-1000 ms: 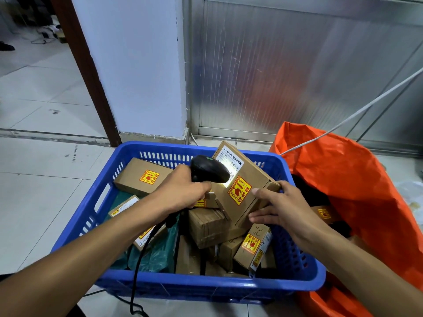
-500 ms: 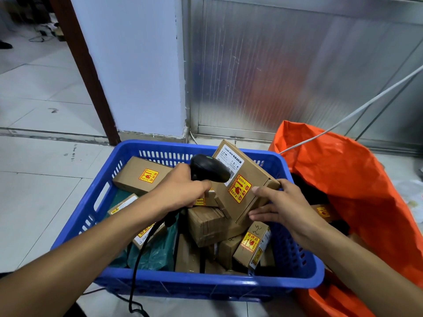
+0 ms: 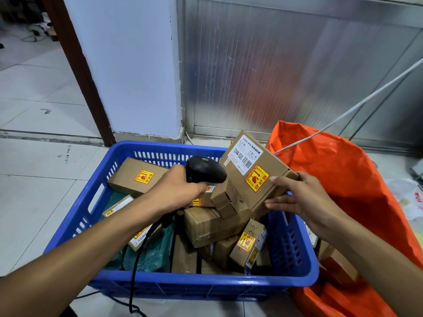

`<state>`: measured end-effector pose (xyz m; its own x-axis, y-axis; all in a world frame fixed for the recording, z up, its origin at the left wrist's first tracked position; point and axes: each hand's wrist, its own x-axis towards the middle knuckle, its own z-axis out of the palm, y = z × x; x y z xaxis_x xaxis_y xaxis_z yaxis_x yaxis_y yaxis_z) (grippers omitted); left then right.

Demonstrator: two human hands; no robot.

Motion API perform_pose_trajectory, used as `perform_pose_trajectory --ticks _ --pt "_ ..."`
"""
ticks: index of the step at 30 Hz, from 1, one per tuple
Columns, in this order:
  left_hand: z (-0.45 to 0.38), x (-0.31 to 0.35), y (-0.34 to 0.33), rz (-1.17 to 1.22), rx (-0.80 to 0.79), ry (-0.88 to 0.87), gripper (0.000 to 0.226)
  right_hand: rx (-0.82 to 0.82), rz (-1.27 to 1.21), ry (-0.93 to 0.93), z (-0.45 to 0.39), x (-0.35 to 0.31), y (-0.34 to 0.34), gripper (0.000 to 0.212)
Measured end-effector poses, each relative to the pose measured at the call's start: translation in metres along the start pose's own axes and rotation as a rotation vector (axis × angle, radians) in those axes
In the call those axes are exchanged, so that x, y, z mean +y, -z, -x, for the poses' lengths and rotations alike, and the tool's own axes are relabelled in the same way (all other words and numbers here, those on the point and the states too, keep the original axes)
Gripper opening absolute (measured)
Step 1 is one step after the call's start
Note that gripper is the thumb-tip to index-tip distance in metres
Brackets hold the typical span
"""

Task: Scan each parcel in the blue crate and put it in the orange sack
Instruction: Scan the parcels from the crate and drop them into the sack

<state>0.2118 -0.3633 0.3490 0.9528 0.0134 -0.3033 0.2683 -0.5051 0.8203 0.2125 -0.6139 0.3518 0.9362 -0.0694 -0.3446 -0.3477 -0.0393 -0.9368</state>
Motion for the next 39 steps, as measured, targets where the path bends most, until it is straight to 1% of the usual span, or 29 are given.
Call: perform_pose_trajectory --ticks 4,11,16,19,26,32,35,39 --pt "0.000 -0.001 -0.001 -0.009 0.013 -0.005 0.014 0.058 0.022 0.037 -0.001 -0.009 0.013 0.030" --pt "-0.003 -0.003 -0.003 -0.011 0.000 -0.021 0.009 0.173 0.067 0.075 -0.011 -0.018 0.043 0.031" --pt "-0.003 -0.004 -0.003 -0.014 0.002 -0.023 0.010 0.224 0.201 0.090 -0.022 -0.018 0.066 0.041" --pt "-0.003 -0.004 -0.003 -0.014 -0.001 -0.024 0.010 0.254 0.299 0.107 -0.025 -0.018 0.077 0.042" --pt "0.000 -0.001 -0.004 -0.047 0.000 -0.034 0.006 0.270 0.379 0.073 -0.025 -0.021 0.107 0.035" --pt "0.002 -0.001 -0.006 -0.077 0.001 -0.039 0.006 0.300 0.381 0.033 -0.024 -0.025 0.127 0.026" --pt "0.003 0.000 -0.006 -0.094 0.008 -0.042 0.006 0.326 0.377 -0.005 -0.027 -0.025 0.138 0.026" --pt "0.003 0.002 -0.006 -0.098 -0.006 -0.046 0.003 0.333 0.394 -0.056 -0.029 -0.023 0.151 0.021"
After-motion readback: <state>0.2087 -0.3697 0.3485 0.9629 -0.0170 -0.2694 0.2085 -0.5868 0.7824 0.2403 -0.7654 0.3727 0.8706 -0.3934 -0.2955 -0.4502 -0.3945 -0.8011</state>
